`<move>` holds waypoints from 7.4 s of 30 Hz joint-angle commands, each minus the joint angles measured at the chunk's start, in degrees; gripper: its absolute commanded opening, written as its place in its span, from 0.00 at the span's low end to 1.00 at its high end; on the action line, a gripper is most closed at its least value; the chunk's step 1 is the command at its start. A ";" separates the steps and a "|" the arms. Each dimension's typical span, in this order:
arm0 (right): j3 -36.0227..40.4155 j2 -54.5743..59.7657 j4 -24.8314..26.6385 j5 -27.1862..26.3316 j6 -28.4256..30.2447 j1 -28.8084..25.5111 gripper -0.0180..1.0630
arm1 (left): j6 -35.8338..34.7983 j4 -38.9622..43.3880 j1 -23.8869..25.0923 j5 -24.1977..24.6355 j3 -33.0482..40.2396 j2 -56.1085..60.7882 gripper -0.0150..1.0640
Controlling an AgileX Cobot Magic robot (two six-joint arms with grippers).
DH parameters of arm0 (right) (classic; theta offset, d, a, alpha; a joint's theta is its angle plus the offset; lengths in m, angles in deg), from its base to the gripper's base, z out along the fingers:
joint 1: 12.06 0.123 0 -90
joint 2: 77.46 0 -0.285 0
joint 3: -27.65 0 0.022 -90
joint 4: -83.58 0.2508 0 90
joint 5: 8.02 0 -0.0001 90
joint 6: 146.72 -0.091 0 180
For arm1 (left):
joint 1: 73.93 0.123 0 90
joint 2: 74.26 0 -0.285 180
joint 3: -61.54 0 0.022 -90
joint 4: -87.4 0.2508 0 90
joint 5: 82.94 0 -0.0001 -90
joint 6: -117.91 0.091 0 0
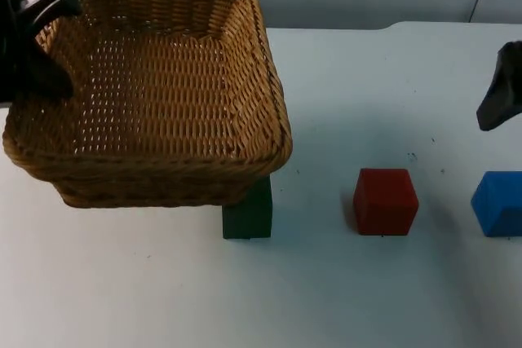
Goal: Pick up the basket with the left hand and place the blue cube into the basket with the right hand.
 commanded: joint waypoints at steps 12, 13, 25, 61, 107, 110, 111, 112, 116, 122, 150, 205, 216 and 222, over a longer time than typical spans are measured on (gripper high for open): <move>-0.37 10.32 -5.92 -5.52 -5.40 0.24 0.93 | 0.70 -1.26 0.11 0.28 -0.05 0.81 0.01; -0.37 11.10 -5.92 -6.06 -5.40 0.24 0.93 | 0.70 -1.26 0.11 0.28 -0.05 0.81 0.01; -0.37 17.41 -5.80 -9.18 -6.31 0.24 0.76 | 1.09 -1.26 0.11 1.51 -0.05 0.81 0.01; -14.46 -15.53 -2.20 4.59 -1.09 4.98 0.01 | 1.09 -2.94 0.11 2.34 -0.05 0.81 0.01; -43.88 26.00 -4.37 3.56 2.42 37.52 0.01 | 1.09 -5.46 0.11 3.31 -0.05 0.81 0.01; -43.88 26.00 -4.06 3.56 3.21 37.52 0.06 | 1.09 -5.46 0.11 3.31 -0.05 0.81 0.01; -43.88 26.00 -4.06 3.56 3.21 37.52 0.11 | 1.09 -5.46 0.11 3.31 -0.05 0.81 0.01; -43.88 26.00 -4.06 3.56 3.21 37.52 0.11 | 1.09 -5.46 0.11 3.31 -0.05 0.81 0.01; -43.88 26.00 -3.97 3.56 3.21 37.52 0.42 | 1.09 -5.46 0.11 3.31 -0.05 0.81 0.01; -43.88 26.00 -3.97 3.32 3.10 37.52 0.67 | 1.09 -5.46 0.11 3.31 -0.05 0.81 0.01; -43.66 4.19 -9.25 17.17 1.70 37.52 0.71 | 4.54 -4.33 4.87 4.36 -0.05 0.81 0.01; -9.44 -30.47 -8.75 6.69 -4.36 37.52 0.71 | 20.92 -0.86 11.50 -10.32 -0.05 -18.52 0.02; -6.26 -30.57 -8.75 6.55 -4.75 37.52 0.71 | 21.07 4.37 11.50 -12.89 -0.05 -18.76 0.47; -6.28 -30.84 -8.75 5.90 -4.75 37.52 0.71 | 21.07 5.41 11.50 -13.32 -0.05 -18.53 0.72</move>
